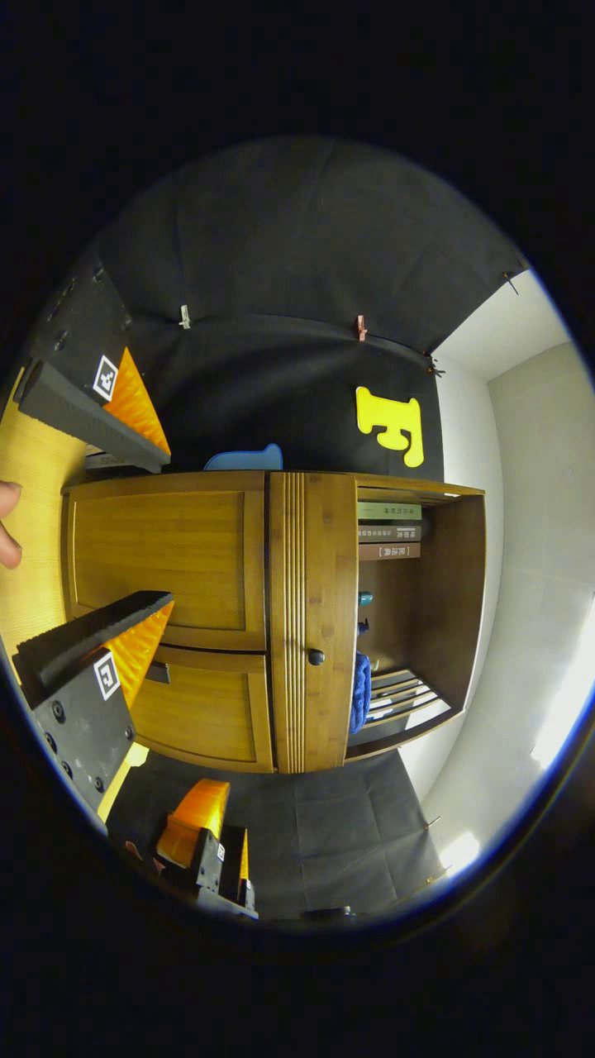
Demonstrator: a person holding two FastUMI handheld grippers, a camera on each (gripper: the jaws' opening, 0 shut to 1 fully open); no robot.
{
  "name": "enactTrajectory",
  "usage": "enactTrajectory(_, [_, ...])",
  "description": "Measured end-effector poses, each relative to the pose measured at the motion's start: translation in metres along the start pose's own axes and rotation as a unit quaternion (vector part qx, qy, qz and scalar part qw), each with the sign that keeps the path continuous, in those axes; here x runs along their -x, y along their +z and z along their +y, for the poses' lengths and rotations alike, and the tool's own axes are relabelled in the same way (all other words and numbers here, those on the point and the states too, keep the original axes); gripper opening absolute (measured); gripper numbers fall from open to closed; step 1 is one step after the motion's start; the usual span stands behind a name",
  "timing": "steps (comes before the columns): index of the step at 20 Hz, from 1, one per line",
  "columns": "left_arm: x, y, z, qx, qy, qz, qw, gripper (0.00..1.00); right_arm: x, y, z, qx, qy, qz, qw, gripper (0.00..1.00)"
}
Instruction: Open the right door of the double-door shoe cabinet with the right hand, and open the left door with the left hand.
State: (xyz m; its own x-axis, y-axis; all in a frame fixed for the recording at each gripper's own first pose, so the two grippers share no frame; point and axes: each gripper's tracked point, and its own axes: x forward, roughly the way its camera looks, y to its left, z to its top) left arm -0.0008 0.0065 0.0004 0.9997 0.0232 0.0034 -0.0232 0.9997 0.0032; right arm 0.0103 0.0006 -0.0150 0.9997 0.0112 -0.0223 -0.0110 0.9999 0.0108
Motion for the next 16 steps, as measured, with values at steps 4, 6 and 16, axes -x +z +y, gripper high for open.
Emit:
enactTrajectory(4, [-0.003, -0.005, 0.004, -0.001, 0.004, 0.003, 1.000, 0.94, -0.023, -0.025, 0.006, -0.008, 0.010, 0.009, 1.000, 0.97])
enactTrajectory(6, [-0.005, -0.011, 0.010, 0.000, 0.006, 0.008, 1.000, 0.94, -0.041, -0.041, 0.009, -0.004, 0.015, 0.016, 1.000, 1.00])
enactTrajectory(16, [-0.032, -0.039, 0.022, 0.007, 0.004, 0.030, 1.000, 0.94, -0.135, -0.158, 0.028, -0.025, 0.026, 0.091, 0.995, 0.98])
